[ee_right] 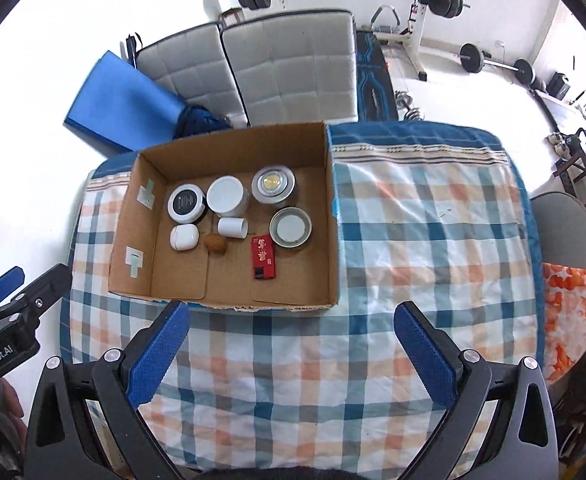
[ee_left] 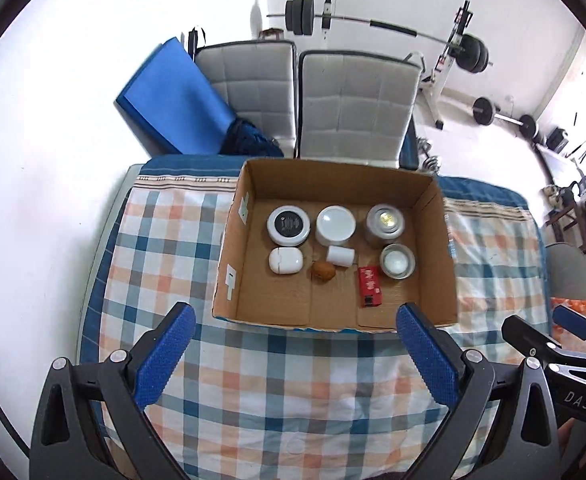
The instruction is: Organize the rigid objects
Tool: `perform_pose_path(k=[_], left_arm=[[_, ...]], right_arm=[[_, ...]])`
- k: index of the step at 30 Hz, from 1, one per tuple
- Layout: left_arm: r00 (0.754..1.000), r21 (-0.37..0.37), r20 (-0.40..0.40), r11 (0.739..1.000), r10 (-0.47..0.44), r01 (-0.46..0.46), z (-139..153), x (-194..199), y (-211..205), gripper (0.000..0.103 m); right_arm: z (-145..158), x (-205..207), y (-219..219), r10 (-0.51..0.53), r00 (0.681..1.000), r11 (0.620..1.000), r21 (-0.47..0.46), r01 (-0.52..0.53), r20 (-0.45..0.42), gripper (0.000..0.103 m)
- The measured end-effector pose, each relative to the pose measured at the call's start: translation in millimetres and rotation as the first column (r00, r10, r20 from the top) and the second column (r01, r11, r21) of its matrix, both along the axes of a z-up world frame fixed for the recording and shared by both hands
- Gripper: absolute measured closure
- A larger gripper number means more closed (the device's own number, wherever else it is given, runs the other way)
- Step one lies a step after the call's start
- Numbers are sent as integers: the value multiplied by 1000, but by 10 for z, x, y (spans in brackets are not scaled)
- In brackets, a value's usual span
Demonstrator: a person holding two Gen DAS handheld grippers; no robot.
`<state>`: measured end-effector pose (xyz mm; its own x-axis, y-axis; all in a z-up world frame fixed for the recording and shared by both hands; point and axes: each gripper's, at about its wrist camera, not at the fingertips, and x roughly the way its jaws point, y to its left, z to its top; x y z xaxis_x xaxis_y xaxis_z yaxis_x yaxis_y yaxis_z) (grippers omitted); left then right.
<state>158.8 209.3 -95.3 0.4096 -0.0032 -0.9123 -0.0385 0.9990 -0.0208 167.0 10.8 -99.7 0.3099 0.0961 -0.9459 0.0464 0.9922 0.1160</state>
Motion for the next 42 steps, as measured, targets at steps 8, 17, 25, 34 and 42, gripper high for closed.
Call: perform_pose_path(k=[8,17,25,34,42], left_arm=[[997,7,75,999,-32,31,504,-410,-135,0],[991,8,117,998,-64,63,815,-751,-281,0],[984,8,163,998,-65,64,1006,-914,-331,0],[983,3,174,999,-52,52,1054,-960,-343,0],[983,1,177,999,-51,52,1077,-977,-354,0]], right_arm=[[654,-551,-123,-16,994,1000,-3,17,107,0],[1197,-940,-197,-25,976,997,-64,40,216,0],[1390,-1094,-236,-30,970,995,-83,51,243,0],[1515,-1162,-231,-32,957,992,-110,66,287,0],[1561,-1170,-217,-30,953,991,-116,68,300,0]])
